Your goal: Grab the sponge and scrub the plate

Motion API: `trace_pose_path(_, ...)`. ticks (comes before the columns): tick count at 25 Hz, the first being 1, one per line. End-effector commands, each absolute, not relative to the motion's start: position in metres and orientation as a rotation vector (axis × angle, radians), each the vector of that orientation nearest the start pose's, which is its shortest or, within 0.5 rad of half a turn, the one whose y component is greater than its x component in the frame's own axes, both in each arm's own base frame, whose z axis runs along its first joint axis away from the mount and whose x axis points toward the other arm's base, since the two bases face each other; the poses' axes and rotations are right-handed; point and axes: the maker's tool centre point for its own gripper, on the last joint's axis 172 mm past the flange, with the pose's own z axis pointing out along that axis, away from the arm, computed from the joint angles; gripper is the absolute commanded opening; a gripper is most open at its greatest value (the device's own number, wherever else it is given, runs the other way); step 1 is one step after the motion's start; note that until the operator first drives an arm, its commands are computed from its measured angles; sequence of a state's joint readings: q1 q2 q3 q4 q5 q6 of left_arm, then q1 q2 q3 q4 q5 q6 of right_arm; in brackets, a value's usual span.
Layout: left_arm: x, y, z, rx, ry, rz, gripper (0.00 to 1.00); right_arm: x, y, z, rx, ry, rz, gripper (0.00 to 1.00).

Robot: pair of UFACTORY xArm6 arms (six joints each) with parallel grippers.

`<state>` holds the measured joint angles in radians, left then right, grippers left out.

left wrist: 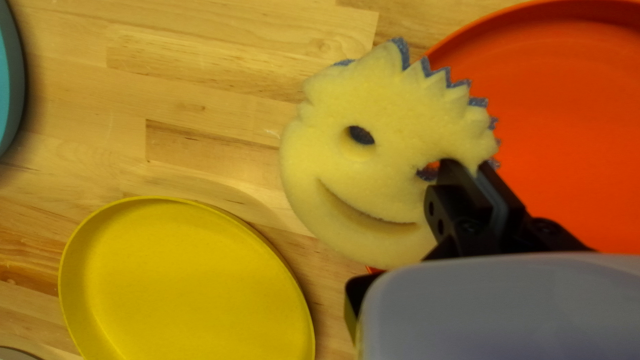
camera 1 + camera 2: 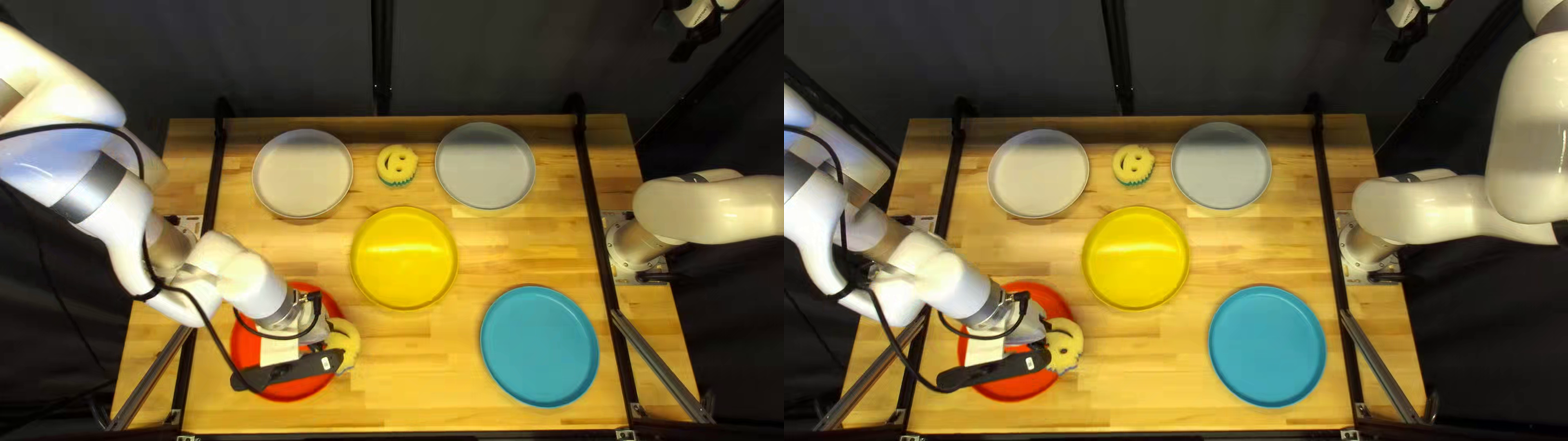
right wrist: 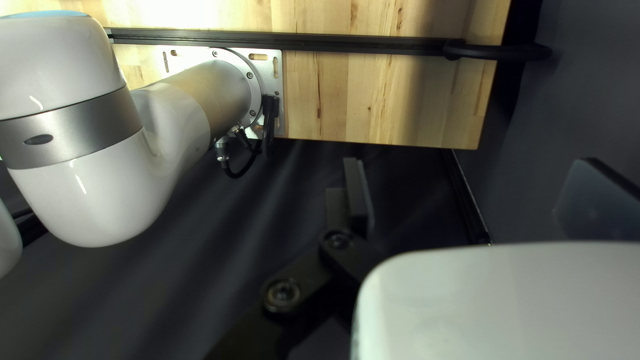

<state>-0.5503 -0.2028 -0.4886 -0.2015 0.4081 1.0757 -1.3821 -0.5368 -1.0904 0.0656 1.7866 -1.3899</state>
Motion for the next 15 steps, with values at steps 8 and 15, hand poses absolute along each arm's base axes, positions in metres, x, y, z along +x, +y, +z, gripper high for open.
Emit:
trace_pose_path(8,0.348,-0.233,0.099,-2.566,1.871,-0.269,0.0,0.069,-0.262,0.358,-2.972,-0.025,-0.052,1.0)
trace_pose_path(15,0.327,-0.247,0.087,-2.525,1.939,-0.187,0.0,0.069,-0.262,0.358,-2.972,-0.025,-0.052,1.0)
